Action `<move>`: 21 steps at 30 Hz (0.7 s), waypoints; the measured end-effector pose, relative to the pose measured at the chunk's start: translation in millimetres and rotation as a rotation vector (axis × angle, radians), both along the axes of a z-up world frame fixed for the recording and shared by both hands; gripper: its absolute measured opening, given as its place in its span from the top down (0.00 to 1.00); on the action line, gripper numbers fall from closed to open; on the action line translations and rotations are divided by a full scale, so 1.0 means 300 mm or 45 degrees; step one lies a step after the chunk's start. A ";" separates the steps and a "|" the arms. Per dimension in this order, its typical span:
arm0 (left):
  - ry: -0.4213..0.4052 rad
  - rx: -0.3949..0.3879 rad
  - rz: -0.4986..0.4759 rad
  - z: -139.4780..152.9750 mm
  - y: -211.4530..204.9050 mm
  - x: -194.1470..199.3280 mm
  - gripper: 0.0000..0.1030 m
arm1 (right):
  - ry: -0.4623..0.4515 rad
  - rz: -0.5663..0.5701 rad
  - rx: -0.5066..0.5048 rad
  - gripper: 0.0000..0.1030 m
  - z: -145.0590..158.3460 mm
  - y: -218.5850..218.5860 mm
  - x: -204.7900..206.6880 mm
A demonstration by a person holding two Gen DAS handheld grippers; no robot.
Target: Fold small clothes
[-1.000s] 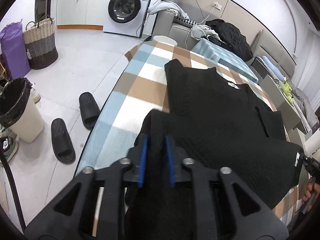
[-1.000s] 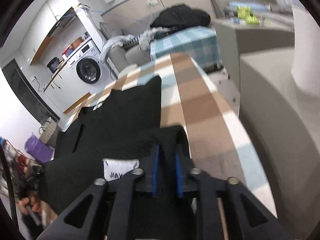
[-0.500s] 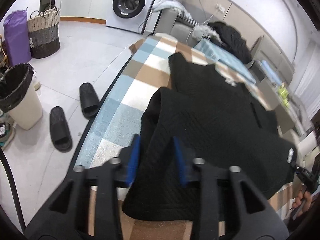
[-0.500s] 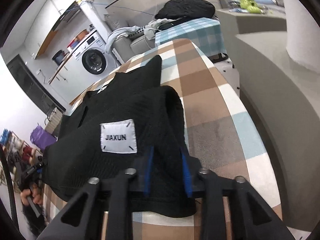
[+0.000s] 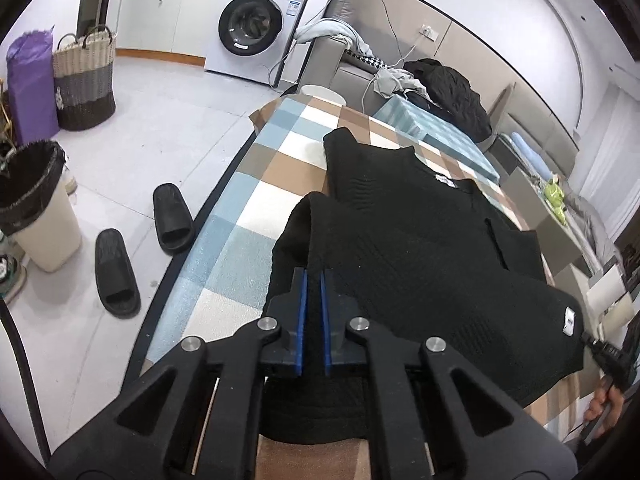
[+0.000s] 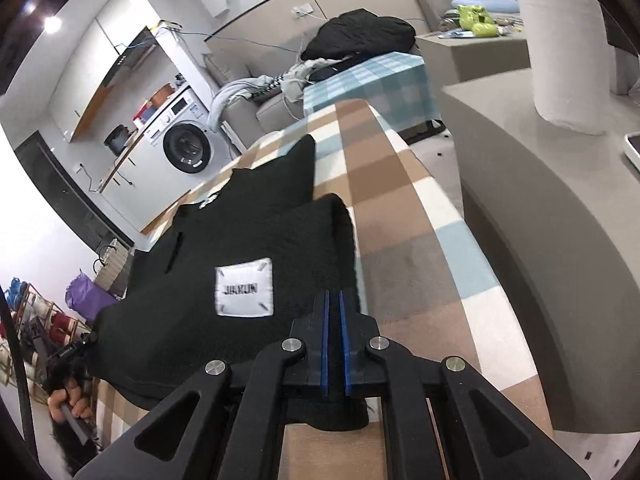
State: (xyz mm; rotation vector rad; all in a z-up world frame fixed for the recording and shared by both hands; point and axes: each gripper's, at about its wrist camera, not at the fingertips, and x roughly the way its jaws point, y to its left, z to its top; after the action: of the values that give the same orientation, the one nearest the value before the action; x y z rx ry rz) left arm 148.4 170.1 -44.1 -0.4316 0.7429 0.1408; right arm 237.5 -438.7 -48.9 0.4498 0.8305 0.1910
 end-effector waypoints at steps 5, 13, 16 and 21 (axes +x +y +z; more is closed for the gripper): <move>0.059 -0.028 0.010 -0.021 0.013 -0.010 0.89 | 0.052 0.023 0.045 0.77 -0.013 -0.015 0.015; 0.130 -0.059 -0.033 -0.083 0.003 -0.044 0.56 | 0.058 0.065 0.079 0.50 -0.039 -0.024 -0.011; 0.151 -0.083 -0.040 -0.102 -0.005 -0.046 0.56 | 0.094 0.107 0.055 0.50 -0.064 0.013 0.015; 0.093 -0.090 -0.023 -0.089 -0.004 -0.070 0.85 | 0.065 0.150 -0.048 0.85 -0.065 0.063 0.018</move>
State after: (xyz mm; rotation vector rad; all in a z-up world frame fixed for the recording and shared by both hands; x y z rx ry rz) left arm 127.4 168.8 -70.9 -0.4889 0.8248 0.1139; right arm 243.0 -419.8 -68.2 0.3721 0.9098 0.2731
